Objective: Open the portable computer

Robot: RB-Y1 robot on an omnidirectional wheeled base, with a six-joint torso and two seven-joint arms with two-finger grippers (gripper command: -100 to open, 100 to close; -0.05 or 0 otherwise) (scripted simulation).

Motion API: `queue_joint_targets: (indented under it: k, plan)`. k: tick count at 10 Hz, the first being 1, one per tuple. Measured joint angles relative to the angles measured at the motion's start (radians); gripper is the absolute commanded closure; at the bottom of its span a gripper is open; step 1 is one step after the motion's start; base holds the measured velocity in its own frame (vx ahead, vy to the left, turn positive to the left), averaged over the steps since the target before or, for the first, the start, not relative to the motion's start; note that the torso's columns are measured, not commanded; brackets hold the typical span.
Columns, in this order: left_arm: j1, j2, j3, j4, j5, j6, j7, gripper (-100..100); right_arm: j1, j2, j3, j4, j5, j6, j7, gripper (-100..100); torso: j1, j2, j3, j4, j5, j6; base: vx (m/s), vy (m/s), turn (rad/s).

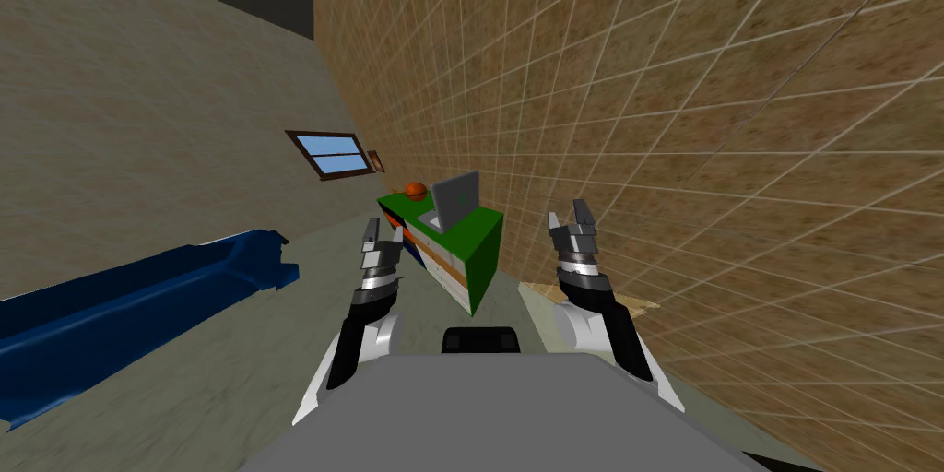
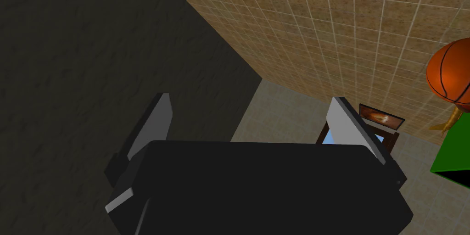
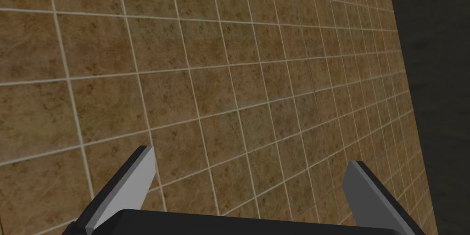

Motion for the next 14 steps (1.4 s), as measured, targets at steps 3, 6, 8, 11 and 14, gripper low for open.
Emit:
queue_joint_targets:
  k: [3,6,8,11,14]
  plan:
    - [0.0,0.0,0.0,0.0,0.0,0.0,0.0,0,0.0,0.0,0.0,0.0,0.0,0.0,0.0,0,0.0,0.175,-0.351,0.176,0.0,0.0,0.0,0.0,0.0]
    - [0.0,0.0,0.0,0.0,0.0,0.0,0.0,0,0.0,0.0,0.0,0.0,0.0,0.0,0.0,0,0.0,0.396,-0.792,0.396,0.0,0.0,0.0,0.0,0.0]
    - [0.0,0.0,0.0,0.0,0.0,0.0,0.0,0,0.0,0.0,0.0,0.0,0.0,0.0,0.0,0,0.0,0.544,-1.087,0.544,0.0,0.0,0.0,0.0,0.0]
    - [-0.017,0.022,0.0,-0.004,0.001,0.021,-0.005,-100,0.0,0.0,0.0,0.0,0.0,0.0,0.0,0,0.002,0.725,-1.451,0.724,0.0,0.0,0.002,0.024,-0.014]
    - [-0.066,0.062,0.003,-0.016,0.004,0.1,-0.018,-100,0.0,0.0,0.0,0.0,0.0,0.0,0.0,0,0.002,0.737,-1.476,0.737,0.001,0.0,0.018,0.07,-0.018]
